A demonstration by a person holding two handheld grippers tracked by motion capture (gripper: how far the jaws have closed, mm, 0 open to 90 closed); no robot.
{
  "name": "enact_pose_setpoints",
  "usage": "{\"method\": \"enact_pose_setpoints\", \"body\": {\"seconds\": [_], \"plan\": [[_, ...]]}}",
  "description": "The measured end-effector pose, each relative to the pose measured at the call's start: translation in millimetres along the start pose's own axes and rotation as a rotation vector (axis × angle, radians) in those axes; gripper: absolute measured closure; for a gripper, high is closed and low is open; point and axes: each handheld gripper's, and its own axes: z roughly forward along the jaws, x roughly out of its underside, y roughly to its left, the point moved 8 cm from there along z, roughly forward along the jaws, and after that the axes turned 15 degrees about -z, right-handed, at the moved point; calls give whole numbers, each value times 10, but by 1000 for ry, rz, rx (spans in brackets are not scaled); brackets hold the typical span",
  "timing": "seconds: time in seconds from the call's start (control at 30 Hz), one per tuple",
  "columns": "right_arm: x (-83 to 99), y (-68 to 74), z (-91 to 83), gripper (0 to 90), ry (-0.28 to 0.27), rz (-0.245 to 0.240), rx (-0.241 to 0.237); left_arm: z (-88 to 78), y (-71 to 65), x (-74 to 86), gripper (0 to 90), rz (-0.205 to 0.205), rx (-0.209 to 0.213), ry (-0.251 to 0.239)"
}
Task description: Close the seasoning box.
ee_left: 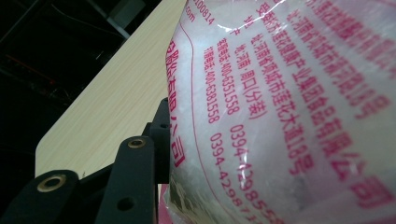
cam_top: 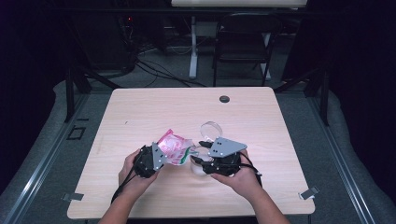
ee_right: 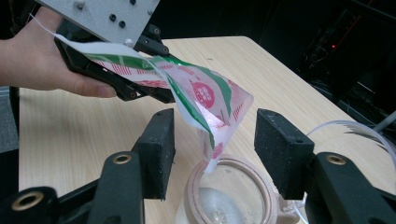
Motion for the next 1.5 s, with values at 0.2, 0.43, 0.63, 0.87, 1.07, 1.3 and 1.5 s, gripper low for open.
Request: {"method": "enact_pose_setpoints", "body": {"seconds": [0.2,0.43,0.63,0.87,1.07,1.3,1.5], "plan": [[-40,39,1,479,-1,-30,1,-4,-31,-9,604,26,-6,0],[-85,90,7,473,-3,-77,1,-2,-76,-9,604,40,5,3],[-82,130,42,473,6,-97,-8,-4,-114,-21,604,66,7,2],[-79,223,94,534,23,-120,-46,-2,-156,-31,604,82,13,-5],[-58,242,107,624,36,-119,-54,-2,-154,-33,604,81,12,-8],[-14,231,114,700,52,-98,-61,-6,-145,-32,604,73,17,-7],[10,221,114,766,58,-76,-63,-8,-143,-34,605,74,14,-9]]}}
